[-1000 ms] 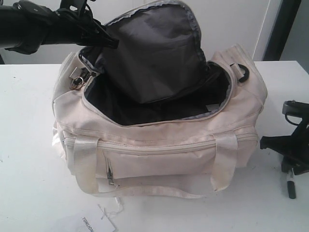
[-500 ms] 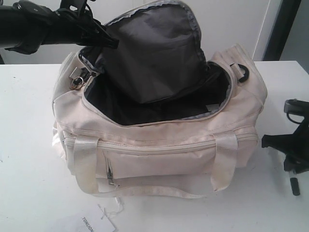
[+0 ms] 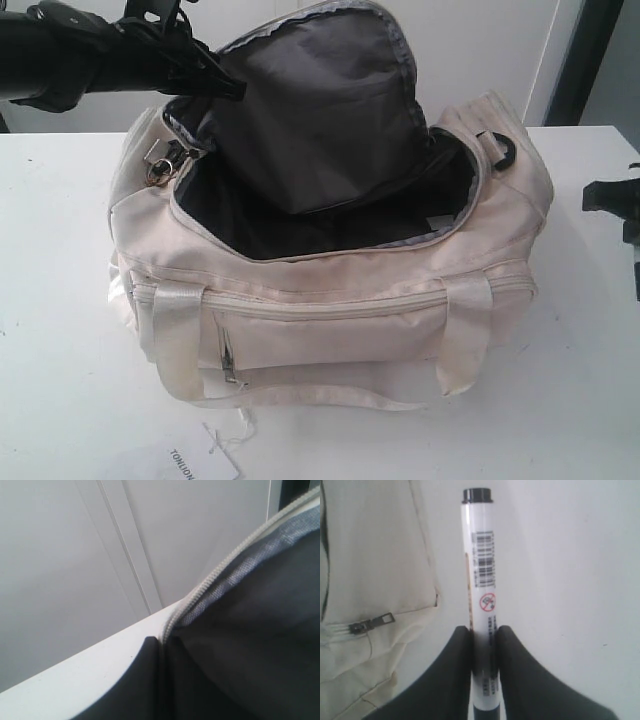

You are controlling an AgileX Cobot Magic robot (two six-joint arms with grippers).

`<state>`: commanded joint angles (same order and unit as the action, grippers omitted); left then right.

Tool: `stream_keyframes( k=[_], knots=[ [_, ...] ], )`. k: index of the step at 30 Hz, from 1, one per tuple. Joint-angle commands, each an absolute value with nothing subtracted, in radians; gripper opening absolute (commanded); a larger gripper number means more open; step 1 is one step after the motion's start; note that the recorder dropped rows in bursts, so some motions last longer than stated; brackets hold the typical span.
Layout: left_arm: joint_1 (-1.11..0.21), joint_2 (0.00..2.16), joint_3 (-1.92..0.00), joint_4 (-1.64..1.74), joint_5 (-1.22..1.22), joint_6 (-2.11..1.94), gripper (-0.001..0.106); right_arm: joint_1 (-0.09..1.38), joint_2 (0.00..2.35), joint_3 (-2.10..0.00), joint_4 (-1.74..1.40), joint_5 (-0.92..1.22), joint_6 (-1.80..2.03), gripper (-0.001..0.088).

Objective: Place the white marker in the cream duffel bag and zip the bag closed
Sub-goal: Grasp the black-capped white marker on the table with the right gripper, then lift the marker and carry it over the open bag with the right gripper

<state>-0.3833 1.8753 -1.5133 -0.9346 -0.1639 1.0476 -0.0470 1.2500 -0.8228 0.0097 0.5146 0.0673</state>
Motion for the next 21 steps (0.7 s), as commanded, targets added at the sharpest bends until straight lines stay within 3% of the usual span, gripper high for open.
stream_keyframes(
  k=[15,21],
  knots=[
    [-0.383,1.875,-1.513,-0.935,-0.164,1.048,0.000,0.121,1.207,-0.937,0.020,0.575,-0.070,0.0000],
    [-0.383,1.875,-1.513,-0.935,-0.164,1.048,0.000,0.184,1.207,-0.995,0.221,0.630,-0.334,0.0000]
  ],
)
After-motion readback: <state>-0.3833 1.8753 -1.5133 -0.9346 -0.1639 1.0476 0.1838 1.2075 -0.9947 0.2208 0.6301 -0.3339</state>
